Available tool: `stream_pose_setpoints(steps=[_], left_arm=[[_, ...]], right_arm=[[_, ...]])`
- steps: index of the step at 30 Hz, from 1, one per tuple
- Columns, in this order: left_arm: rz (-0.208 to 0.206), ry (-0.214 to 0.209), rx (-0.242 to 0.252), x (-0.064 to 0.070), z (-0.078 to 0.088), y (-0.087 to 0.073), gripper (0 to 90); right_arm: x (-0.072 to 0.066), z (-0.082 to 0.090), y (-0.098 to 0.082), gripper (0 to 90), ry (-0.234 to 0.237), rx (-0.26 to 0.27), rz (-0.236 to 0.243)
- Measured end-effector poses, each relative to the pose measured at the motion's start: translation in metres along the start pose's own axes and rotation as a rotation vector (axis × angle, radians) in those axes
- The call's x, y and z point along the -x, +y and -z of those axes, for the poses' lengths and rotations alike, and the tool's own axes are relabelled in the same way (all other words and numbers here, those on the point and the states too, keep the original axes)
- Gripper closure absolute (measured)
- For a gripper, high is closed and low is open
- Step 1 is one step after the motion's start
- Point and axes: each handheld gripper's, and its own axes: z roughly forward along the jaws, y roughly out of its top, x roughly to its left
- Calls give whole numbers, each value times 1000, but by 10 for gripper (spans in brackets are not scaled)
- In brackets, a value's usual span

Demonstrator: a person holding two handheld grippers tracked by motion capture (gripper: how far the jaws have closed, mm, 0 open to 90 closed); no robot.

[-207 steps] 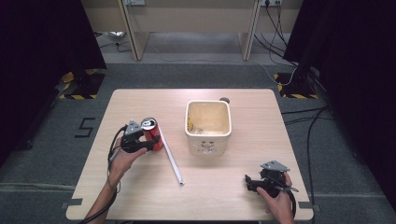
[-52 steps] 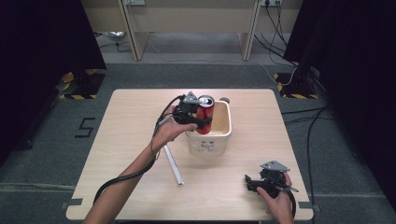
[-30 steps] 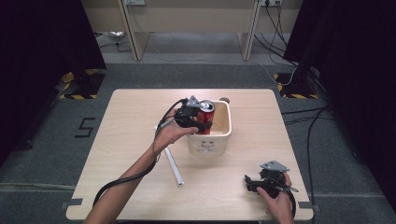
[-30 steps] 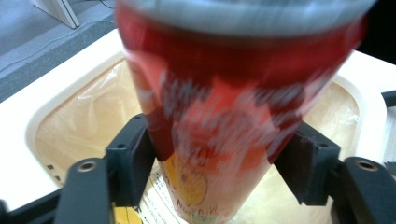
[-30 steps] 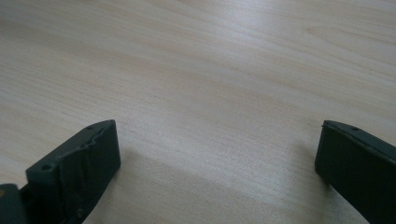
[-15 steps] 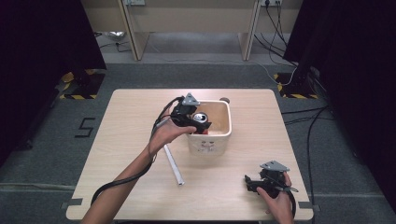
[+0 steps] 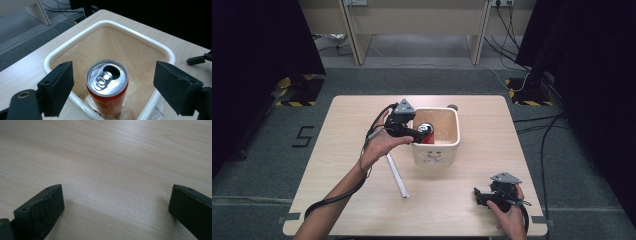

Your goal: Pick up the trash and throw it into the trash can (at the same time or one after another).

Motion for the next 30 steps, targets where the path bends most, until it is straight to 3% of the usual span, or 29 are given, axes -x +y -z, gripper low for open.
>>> stream_pose_setpoints(steps=[6,18,24,30], left_arm=[[11,1,16,-1,15,-4,168],[78,58,33,-21,48,-37,176],[121,85,30,-32,54,-55,177],[152,116,-5,-39,46,-76,184]], right_arm=[[0,0,0,4,0,1,0],[0,0,0,4,1,0,0],[0,0,0,4,1,0,0],[0,0,0,4,1,0,3]])
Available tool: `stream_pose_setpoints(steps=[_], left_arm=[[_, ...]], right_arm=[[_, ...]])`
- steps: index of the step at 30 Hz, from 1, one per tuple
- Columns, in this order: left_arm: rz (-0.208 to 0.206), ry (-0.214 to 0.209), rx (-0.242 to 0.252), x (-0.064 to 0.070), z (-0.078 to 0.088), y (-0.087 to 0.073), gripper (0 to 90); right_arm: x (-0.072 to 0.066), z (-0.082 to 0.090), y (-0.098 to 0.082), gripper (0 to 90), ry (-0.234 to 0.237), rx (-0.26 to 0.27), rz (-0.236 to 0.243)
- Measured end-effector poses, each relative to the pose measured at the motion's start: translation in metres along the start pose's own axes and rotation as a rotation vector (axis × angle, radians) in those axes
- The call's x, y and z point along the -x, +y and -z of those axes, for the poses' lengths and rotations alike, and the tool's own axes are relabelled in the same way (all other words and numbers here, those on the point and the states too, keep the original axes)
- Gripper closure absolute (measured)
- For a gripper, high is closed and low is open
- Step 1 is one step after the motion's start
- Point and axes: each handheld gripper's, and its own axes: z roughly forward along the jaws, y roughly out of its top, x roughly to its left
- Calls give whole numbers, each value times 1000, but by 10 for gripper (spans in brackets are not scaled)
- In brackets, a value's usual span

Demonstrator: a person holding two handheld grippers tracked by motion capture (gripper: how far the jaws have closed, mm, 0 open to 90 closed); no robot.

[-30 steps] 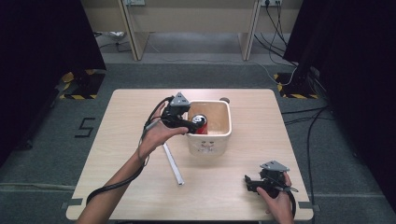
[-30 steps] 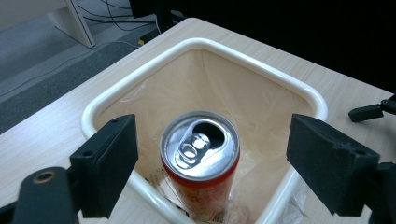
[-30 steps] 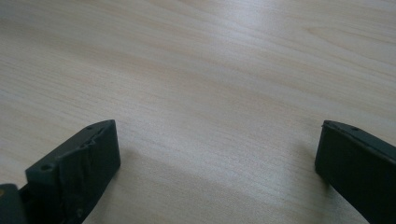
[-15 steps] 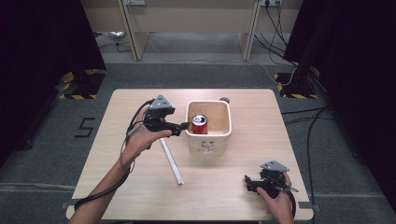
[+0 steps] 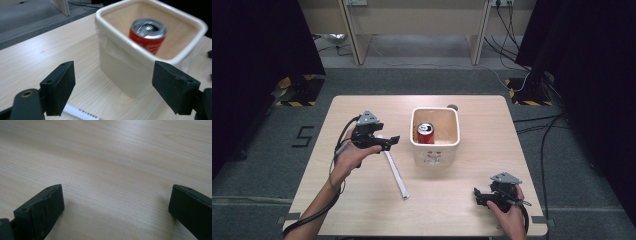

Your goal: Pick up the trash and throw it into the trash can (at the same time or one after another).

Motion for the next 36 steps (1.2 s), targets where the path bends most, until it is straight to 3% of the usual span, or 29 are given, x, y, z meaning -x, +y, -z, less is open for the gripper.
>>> stream_pose_setpoints(steps=[11,15,24,36], left_arm=[[45,47,-71,-4,-29,-46,203],[42,75,-69,-3,-33,-54,207],[72,60,-79,-3,-41,-72,209],[79,74,-123,-1,-56,-92,217]], right_arm=[[0,0,0,4,1,-1,-3],[0,0,0,4,1,-1,-3],[0,0,0,4,1,-1,-3],[0,0,0,4,1,-1,-2]])
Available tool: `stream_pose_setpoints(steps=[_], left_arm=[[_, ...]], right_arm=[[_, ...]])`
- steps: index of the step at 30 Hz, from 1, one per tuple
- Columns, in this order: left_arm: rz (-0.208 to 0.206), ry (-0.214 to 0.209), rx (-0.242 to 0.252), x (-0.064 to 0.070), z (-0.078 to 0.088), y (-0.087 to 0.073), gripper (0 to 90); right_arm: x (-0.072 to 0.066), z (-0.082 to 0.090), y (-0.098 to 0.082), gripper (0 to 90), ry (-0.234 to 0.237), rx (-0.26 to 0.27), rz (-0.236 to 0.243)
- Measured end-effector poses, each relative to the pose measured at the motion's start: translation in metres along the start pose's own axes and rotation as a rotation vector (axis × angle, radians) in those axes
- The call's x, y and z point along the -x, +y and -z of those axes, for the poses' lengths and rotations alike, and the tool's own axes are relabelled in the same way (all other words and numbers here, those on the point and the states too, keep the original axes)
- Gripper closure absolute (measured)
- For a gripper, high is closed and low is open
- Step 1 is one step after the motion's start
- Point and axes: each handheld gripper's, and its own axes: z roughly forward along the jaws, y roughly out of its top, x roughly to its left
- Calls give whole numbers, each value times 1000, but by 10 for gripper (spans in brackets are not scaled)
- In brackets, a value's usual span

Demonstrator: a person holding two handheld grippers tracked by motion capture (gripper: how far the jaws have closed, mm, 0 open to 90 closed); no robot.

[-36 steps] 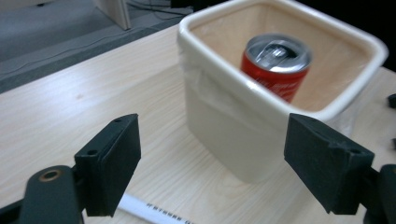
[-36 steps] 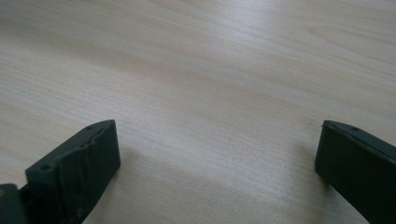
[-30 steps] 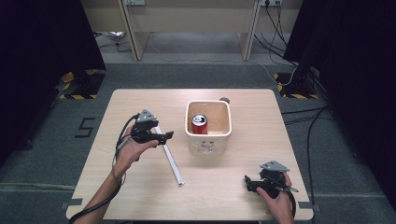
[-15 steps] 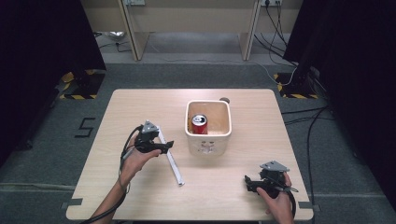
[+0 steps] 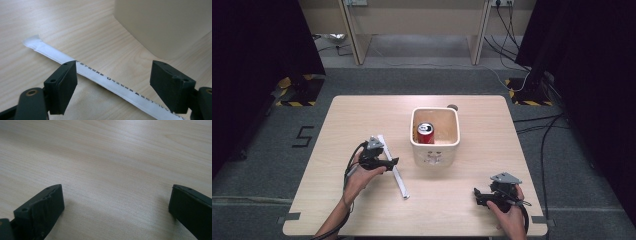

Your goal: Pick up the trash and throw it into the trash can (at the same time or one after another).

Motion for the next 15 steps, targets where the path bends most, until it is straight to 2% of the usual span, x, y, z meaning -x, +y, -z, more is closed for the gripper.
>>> stream_pose_setpoints(steps=[2,5,10,13,15], left_arm=[[9,5,-11,0,-4,-3,219],[-6,34,-32,2,-11,-7,219],[-8,61,-55,2,-18,-12,222],[-9,71,-53,1,-19,-12,222],[-12,71,-58,1,-18,-11,257]], right_arm=[[0,0,0,4,0,0,0],[0,0,0,4,0,0,0],[0,0,0,4,0,0,1],[0,0,0,4,0,0,1],[0,0,0,4,1,0,1]])
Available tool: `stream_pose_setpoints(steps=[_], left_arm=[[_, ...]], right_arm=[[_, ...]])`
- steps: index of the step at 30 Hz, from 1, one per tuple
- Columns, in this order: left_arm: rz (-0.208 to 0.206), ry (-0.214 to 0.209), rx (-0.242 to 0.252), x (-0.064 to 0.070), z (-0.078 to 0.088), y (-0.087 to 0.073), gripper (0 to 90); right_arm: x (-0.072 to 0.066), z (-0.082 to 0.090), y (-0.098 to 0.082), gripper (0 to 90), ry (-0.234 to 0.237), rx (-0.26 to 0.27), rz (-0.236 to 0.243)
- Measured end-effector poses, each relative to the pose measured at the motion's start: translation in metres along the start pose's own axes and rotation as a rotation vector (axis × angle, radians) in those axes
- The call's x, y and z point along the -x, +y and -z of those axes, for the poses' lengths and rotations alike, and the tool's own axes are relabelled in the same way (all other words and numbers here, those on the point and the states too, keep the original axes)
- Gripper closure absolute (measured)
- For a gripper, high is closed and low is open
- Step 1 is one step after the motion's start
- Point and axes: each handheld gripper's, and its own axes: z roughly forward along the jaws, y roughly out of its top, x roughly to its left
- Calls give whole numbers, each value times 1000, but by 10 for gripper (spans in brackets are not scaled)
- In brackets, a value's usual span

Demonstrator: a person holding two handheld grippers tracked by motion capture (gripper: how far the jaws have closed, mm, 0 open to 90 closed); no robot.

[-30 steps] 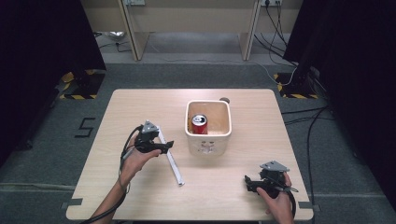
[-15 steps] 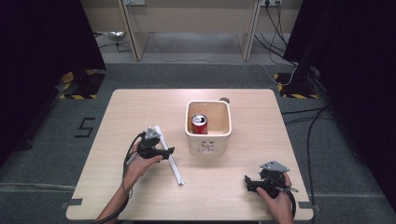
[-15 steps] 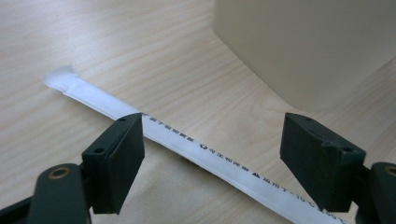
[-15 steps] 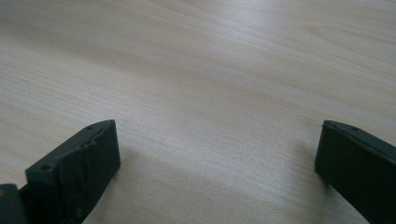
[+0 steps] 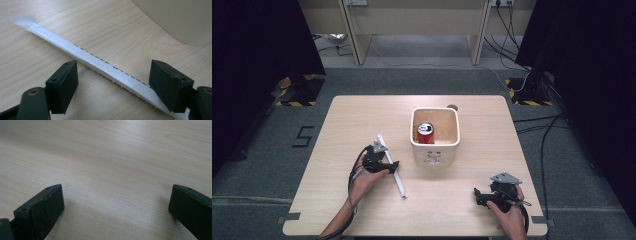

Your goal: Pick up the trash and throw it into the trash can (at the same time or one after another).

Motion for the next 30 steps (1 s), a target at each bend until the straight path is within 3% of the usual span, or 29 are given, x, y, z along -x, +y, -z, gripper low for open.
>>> stream_pose_setpoints(steps=[4,5,7,10,18,25,26,30], left_arm=[[-5,-6,-2,-3,3,0,336],[-13,-10,-5,-5,4,0,406],[-11,-12,-5,-6,5,0,431],[-26,-22,-14,-9,7,0,561],[-56,-31,-50,-15,15,-1,709],[-71,-36,-87,-14,15,3,703],[-66,-37,-99,-14,16,4,601],[-72,-53,-115,-9,18,2,564]], right_arm=[[0,0,0,4,0,0,-1],[0,0,0,4,0,0,-1],[0,0,0,4,0,0,-1],[0,0,0,4,0,0,-2],[0,0,0,4,1,0,-2],[0,0,0,4,1,0,-1],[0,0,0,4,1,0,-2],[0,0,0,4,1,1,0]])
